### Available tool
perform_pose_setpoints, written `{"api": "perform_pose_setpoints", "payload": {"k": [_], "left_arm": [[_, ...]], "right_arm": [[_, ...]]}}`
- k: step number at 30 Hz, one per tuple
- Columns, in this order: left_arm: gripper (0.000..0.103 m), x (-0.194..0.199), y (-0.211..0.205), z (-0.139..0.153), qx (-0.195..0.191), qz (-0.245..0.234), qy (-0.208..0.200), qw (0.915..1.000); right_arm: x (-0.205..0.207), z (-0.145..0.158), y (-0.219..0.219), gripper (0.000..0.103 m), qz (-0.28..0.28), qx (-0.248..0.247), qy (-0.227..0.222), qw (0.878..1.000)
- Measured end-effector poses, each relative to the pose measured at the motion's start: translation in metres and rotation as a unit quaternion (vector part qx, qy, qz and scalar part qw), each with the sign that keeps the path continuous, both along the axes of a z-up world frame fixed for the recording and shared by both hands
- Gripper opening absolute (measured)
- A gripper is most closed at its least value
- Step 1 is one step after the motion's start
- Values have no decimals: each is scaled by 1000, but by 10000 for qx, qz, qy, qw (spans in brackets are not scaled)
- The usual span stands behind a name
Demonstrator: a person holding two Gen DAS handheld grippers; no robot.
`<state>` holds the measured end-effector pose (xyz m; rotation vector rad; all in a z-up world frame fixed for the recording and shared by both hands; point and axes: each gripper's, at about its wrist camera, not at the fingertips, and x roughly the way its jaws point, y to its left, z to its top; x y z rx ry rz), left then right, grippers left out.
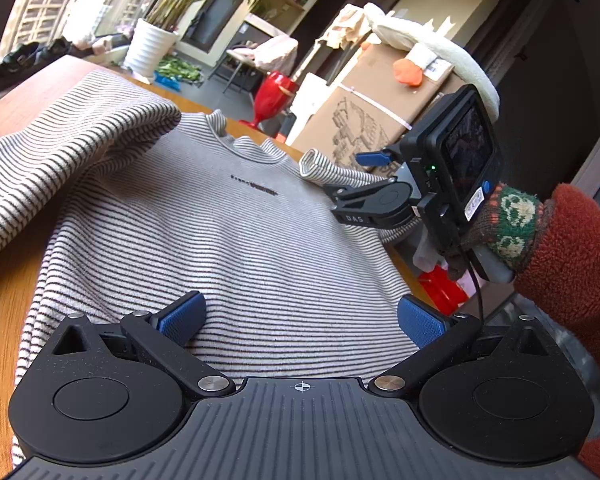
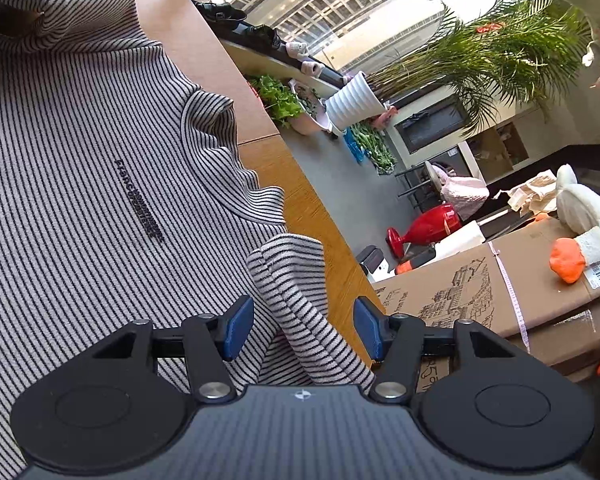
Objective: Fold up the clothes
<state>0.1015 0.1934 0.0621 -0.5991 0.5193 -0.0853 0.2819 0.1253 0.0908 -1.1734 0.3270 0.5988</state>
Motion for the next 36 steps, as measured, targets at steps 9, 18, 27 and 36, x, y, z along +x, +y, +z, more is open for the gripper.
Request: {"api": "perform_pose_setpoints", "payload": {"k": [9, 18, 27, 36], "left_arm": [[103, 1, 2, -1, -27, -2, -7, 10000], [103, -3, 2, 0, -25, -4, -5, 10000], [103, -4, 2, 1, -52, -4, -10, 10000], [103, -4, 2, 1, -68, -2, -13, 10000]], "right_arm": [[46, 100, -26, 7, -1134, 2295, 232, 9664], [25, 198, -57, 7, -883, 4120, 1271, 8979], [0, 174, 2, 7, -223, 3738, 1872, 9082], [-18, 142, 38, 7, -117, 3349, 2101, 9184]]}}
